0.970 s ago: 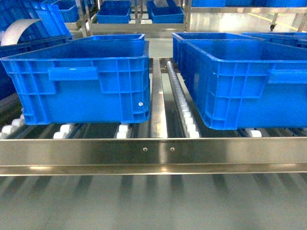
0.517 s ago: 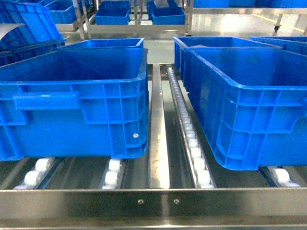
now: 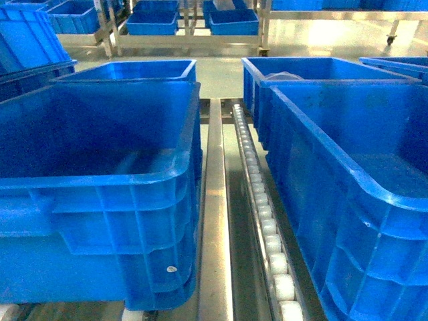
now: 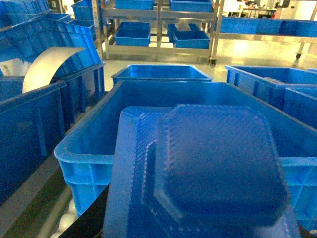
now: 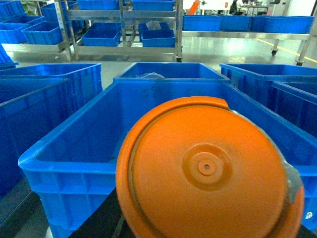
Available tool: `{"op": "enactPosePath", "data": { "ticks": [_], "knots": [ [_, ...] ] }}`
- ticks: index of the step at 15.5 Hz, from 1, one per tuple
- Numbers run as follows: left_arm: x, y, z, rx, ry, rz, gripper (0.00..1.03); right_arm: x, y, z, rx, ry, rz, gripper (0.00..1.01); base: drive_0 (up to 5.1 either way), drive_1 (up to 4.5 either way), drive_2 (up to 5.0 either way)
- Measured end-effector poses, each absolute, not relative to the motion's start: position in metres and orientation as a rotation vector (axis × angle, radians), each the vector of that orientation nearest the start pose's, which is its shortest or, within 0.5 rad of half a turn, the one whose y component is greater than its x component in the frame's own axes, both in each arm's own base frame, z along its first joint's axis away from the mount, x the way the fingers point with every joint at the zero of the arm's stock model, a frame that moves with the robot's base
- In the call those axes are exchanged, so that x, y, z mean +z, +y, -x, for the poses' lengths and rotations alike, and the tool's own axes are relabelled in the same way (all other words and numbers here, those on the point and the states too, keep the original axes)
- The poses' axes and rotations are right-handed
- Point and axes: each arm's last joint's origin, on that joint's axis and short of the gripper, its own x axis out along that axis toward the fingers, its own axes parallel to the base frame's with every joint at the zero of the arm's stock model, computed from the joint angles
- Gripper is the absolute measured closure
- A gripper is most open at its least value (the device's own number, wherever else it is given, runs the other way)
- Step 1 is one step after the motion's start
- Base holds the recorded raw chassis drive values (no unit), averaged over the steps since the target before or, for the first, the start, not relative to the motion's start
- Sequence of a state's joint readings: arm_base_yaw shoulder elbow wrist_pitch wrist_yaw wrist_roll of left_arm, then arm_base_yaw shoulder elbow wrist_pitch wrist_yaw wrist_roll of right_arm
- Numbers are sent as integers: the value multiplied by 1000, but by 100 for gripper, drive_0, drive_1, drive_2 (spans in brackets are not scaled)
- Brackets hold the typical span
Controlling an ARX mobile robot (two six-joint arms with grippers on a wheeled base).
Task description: Sort blue parts and orange caps into right shelf containers
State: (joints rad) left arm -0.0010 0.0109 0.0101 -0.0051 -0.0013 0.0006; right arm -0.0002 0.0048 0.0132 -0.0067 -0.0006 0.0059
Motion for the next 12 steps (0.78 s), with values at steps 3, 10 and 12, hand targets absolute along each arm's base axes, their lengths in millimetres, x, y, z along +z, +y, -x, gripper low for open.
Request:
{"op": "enactPosePath", "data": {
  "ticks": [3,10,12],
  "knots": [
    [165,0,-98,0,7,-1,60,167,0,-97,0,-2,-6,56,0,0,0],
    [165,0,-98,0,7,-1,60,167,0,-97,0,-2,-6,56,0,0,0],
    [165,0,-98,0,7,-1,60,167,0,-97,0,-2,-6,56,0,0,0]
  ]
}}
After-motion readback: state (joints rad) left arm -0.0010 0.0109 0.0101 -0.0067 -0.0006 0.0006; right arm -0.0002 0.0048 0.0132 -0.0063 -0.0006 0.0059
